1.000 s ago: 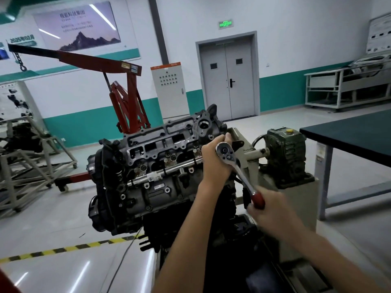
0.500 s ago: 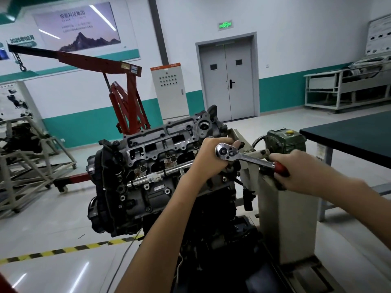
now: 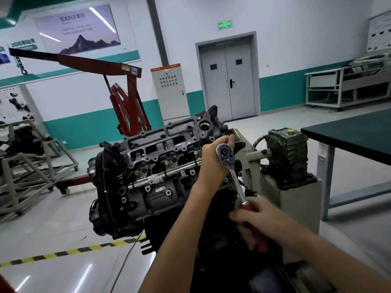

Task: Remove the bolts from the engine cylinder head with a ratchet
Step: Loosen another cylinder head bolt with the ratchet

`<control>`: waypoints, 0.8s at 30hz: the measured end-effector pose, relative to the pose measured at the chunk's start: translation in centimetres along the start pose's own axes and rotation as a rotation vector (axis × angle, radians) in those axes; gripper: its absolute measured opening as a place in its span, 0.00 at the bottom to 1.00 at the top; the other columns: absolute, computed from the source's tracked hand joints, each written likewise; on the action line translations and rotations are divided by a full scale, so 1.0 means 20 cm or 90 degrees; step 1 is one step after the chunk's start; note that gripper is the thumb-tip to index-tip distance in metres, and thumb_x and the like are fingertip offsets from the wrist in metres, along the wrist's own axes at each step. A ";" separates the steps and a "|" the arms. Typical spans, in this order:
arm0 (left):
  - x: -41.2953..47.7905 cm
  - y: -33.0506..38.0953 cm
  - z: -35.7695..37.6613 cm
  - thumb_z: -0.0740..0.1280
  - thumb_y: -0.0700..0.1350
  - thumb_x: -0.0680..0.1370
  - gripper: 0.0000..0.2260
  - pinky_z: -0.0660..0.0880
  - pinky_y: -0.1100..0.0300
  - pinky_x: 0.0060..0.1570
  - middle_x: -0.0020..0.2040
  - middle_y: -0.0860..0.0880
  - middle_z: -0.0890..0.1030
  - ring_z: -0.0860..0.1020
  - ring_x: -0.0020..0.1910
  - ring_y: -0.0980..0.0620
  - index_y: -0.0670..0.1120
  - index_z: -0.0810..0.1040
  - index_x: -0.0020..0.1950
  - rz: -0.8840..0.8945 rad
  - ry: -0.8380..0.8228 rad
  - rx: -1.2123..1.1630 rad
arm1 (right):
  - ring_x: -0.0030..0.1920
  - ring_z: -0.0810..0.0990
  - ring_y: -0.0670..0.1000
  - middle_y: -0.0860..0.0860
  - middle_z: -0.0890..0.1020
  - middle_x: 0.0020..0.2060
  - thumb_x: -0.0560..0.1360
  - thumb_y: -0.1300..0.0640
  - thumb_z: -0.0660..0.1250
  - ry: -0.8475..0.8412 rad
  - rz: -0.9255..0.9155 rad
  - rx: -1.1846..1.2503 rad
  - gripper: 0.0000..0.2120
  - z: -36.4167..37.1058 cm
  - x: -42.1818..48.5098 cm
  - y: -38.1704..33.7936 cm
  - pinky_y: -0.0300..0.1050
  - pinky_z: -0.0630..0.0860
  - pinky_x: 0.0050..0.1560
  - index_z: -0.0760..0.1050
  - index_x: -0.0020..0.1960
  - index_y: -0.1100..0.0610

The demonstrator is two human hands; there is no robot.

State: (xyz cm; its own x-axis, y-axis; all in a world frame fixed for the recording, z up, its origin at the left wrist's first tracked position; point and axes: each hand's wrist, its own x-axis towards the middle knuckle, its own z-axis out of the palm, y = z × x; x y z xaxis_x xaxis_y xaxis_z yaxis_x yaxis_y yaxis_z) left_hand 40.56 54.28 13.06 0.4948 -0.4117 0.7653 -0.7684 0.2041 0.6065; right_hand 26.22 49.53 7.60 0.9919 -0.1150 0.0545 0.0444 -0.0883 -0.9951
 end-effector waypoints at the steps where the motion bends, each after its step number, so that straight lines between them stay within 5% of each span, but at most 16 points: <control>1: 0.01 0.00 -0.02 0.63 0.40 0.81 0.21 0.59 0.59 0.27 0.26 0.50 0.63 0.60 0.26 0.56 0.45 0.63 0.28 0.008 -0.035 0.023 | 0.18 0.68 0.49 0.52 0.70 0.21 0.74 0.63 0.66 0.041 0.002 -0.100 0.11 -0.09 -0.01 -0.03 0.39 0.68 0.19 0.68 0.34 0.60; 4: 0.03 0.02 -0.08 0.65 0.40 0.80 0.22 0.59 0.65 0.28 0.25 0.54 0.64 0.61 0.26 0.58 0.49 0.62 0.28 0.038 -0.129 0.098 | 0.19 0.69 0.42 0.49 0.75 0.22 0.72 0.60 0.69 0.136 -0.094 -0.520 0.09 -0.39 0.00 -0.23 0.31 0.66 0.21 0.73 0.35 0.54; 7: 0.04 0.01 -0.08 0.64 0.40 0.80 0.21 0.59 0.60 0.29 0.25 0.50 0.65 0.62 0.27 0.54 0.43 0.65 0.27 0.019 -0.112 0.067 | 0.23 0.72 0.42 0.47 0.76 0.23 0.70 0.56 0.69 0.166 -0.197 -0.698 0.05 -0.47 0.04 -0.35 0.32 0.68 0.26 0.77 0.35 0.52; 13: -0.03 -0.01 0.03 0.61 0.39 0.81 0.21 0.58 0.53 0.24 0.24 0.40 0.64 0.61 0.24 0.45 0.35 0.64 0.29 0.019 0.064 -0.028 | 0.21 0.66 0.42 0.54 0.73 0.23 0.71 0.60 0.69 0.272 -0.145 -0.443 0.11 -0.16 0.03 0.01 0.35 0.63 0.23 0.73 0.33 0.64; 18: -0.03 0.00 0.07 0.61 0.40 0.81 0.21 0.56 0.60 0.25 0.26 0.42 0.60 0.59 0.25 0.53 0.34 0.60 0.30 0.020 0.102 -0.048 | 0.16 0.68 0.49 0.49 0.70 0.18 0.75 0.63 0.64 0.215 -0.147 -0.035 0.13 0.23 0.07 0.12 0.38 0.64 0.19 0.66 0.33 0.54; 20: -0.03 -0.01 0.05 0.61 0.40 0.81 0.21 0.56 0.58 0.25 0.26 0.43 0.60 0.59 0.25 0.51 0.34 0.60 0.31 0.024 0.072 -0.044 | 0.16 0.68 0.49 0.49 0.69 0.18 0.75 0.63 0.62 0.202 -0.136 -0.062 0.13 0.22 0.07 0.12 0.37 0.64 0.19 0.66 0.33 0.54; 24: -0.01 0.00 -0.02 0.63 0.41 0.81 0.20 0.60 0.52 0.27 0.26 0.49 0.66 0.62 0.26 0.51 0.41 0.65 0.29 0.025 -0.031 0.024 | 0.27 0.72 0.48 0.51 0.74 0.28 0.73 0.63 0.65 0.233 -0.115 -0.458 0.11 -0.14 0.04 -0.01 0.41 0.72 0.31 0.70 0.34 0.55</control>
State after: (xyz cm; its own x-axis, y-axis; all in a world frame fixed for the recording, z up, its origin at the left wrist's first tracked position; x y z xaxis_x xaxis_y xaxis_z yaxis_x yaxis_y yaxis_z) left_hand 40.71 54.60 13.00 0.4449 -0.4465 0.7763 -0.8016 0.1881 0.5676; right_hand 26.57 46.63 8.06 0.8695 -0.3421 0.3563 -0.0106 -0.7340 -0.6791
